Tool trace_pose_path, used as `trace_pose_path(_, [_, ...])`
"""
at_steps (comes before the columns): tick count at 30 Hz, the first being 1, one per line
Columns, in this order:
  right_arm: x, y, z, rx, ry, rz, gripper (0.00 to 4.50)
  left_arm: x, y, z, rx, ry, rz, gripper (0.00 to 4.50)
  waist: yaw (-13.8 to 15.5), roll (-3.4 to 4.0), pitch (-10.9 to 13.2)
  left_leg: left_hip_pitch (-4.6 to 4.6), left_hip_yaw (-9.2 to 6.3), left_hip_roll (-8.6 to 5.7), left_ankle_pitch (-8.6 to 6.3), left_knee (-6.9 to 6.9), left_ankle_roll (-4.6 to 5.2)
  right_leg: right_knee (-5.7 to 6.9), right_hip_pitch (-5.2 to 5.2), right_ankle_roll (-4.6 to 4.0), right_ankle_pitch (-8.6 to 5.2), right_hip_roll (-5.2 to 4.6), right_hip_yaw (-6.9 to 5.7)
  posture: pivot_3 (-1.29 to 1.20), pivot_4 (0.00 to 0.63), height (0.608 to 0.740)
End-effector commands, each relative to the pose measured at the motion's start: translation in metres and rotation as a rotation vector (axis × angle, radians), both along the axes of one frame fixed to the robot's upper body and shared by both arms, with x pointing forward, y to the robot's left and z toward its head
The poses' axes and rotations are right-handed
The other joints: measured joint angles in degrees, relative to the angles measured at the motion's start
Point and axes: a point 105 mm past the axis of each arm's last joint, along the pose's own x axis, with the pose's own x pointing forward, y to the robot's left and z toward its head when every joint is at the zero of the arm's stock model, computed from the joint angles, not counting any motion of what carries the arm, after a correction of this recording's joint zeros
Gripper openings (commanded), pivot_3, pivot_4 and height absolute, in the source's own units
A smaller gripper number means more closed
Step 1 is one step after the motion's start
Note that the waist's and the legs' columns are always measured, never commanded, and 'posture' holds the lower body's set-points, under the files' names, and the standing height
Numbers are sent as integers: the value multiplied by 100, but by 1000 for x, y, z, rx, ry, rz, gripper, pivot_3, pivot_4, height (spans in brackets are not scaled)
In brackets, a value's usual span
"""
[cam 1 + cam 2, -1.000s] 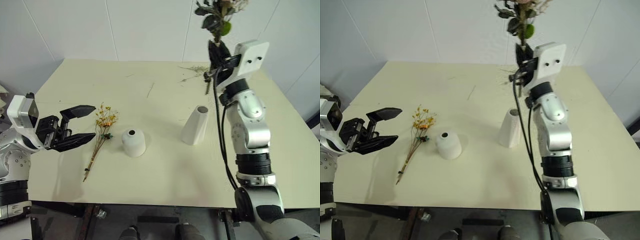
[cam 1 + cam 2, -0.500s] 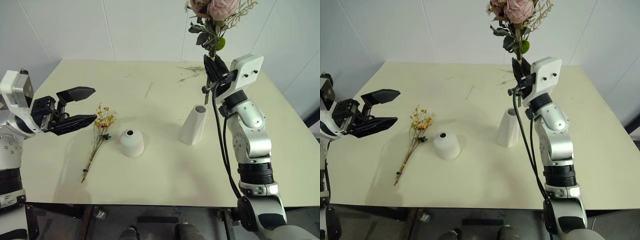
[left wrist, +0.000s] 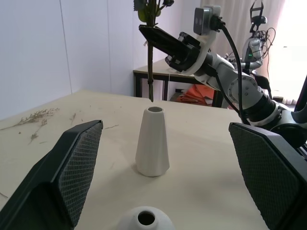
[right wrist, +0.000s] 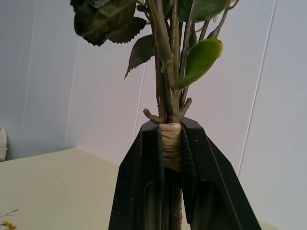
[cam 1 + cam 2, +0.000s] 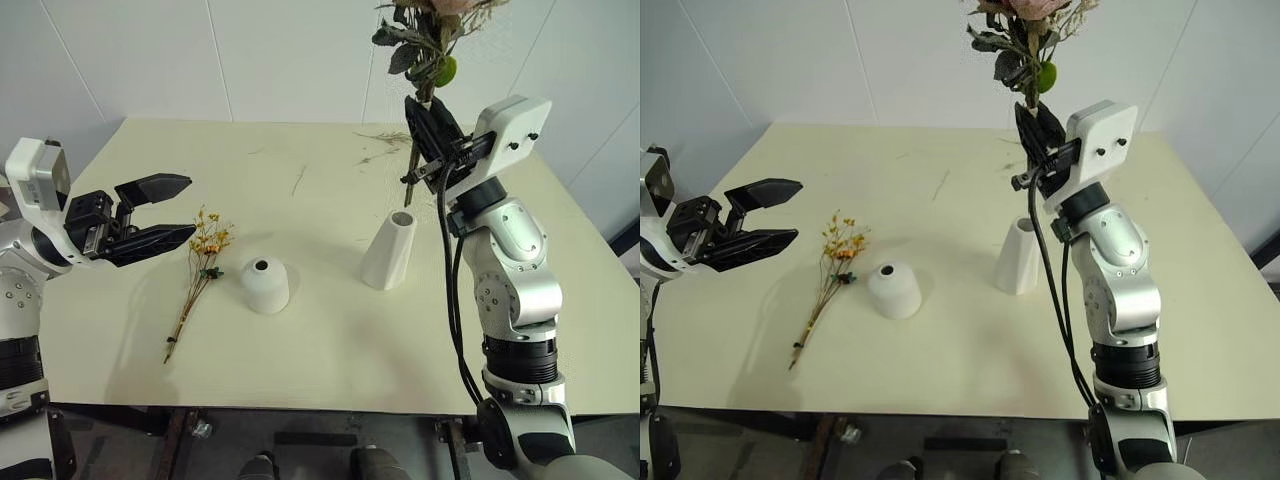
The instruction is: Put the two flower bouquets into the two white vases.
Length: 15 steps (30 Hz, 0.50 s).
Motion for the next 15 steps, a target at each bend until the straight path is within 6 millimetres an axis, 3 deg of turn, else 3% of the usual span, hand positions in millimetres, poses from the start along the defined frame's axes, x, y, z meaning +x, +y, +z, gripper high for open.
trace_pose_path(1, [-14,4,8,11,-38,37,123,-6,1,13,-14,-55,-17,4500,0,0,0,0,0,0,0,0,0,0,0,0,0,0,0,0,150,740])
trace_pose_path(15, [-9,5,-10,15,7,34,123,-6,-2,24,-16,-82,-24,4500,1,0,0,0,0,0,0,0,0,-2,0,0,0,1,0,0,150,740])
